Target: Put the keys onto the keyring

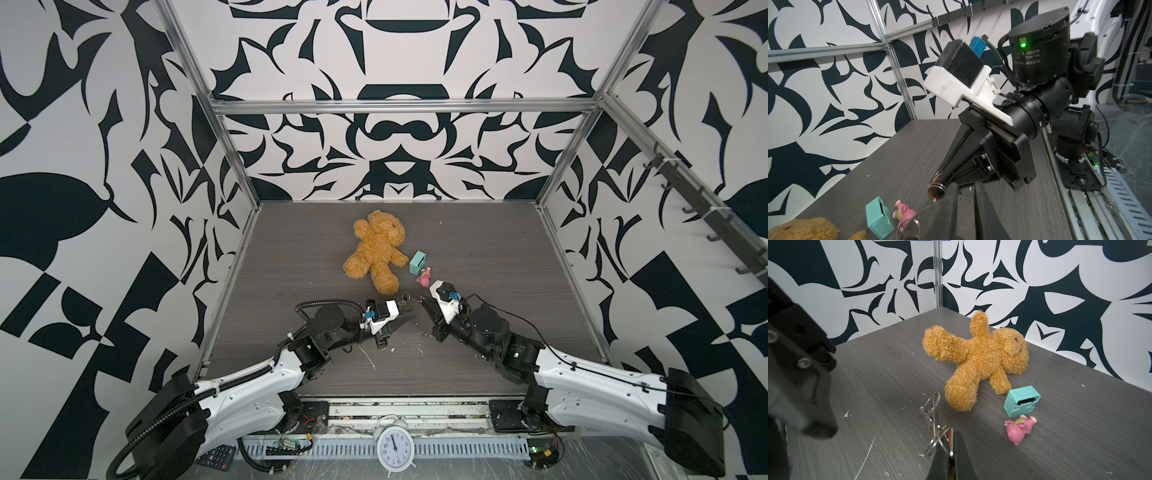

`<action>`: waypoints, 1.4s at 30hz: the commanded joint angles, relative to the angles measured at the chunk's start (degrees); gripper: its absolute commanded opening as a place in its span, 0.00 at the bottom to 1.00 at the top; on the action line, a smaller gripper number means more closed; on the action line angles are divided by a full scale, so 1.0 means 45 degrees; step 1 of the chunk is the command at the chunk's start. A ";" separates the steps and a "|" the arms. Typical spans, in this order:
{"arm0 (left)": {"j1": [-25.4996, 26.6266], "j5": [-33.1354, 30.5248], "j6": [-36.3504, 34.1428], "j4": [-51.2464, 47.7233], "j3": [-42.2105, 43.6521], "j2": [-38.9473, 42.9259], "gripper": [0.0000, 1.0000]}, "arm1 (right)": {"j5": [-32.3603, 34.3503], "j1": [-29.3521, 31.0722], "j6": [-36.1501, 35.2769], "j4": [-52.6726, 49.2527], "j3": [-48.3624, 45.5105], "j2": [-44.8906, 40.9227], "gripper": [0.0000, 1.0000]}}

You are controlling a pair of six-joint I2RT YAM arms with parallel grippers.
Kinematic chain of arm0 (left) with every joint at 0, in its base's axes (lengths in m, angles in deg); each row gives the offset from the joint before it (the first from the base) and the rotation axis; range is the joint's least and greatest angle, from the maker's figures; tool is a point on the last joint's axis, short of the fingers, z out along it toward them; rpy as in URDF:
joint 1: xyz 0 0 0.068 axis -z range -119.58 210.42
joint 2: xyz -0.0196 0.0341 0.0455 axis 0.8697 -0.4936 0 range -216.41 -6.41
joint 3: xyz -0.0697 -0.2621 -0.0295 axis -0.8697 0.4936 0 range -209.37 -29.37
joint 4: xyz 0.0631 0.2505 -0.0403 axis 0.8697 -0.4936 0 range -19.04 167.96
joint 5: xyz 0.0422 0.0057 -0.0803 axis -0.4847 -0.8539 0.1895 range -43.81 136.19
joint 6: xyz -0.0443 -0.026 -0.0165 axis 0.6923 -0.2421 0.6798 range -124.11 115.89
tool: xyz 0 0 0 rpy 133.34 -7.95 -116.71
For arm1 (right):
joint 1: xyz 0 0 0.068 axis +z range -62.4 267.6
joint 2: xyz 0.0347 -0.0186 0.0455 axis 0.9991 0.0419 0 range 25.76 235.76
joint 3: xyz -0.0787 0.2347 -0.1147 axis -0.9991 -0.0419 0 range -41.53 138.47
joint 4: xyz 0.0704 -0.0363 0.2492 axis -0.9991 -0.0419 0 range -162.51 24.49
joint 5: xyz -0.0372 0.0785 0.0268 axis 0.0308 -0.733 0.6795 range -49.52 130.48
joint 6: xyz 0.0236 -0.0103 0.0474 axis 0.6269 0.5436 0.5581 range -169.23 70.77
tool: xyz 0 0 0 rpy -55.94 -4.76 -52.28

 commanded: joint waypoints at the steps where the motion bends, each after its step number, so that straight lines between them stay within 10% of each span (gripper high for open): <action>1: 0.0386 -0.1331 -0.0607 -0.1312 -0.0678 -0.0102 0.18 | 0.0552 0.0015 0.0174 0.0411 0.0661 -0.0303 0.00; 42: 0.0527 -0.2212 -0.0417 -0.3475 -0.2274 -0.1811 0.19 | -0.0845 0.0293 0.0001 0.1806 0.0168 -0.0070 0.00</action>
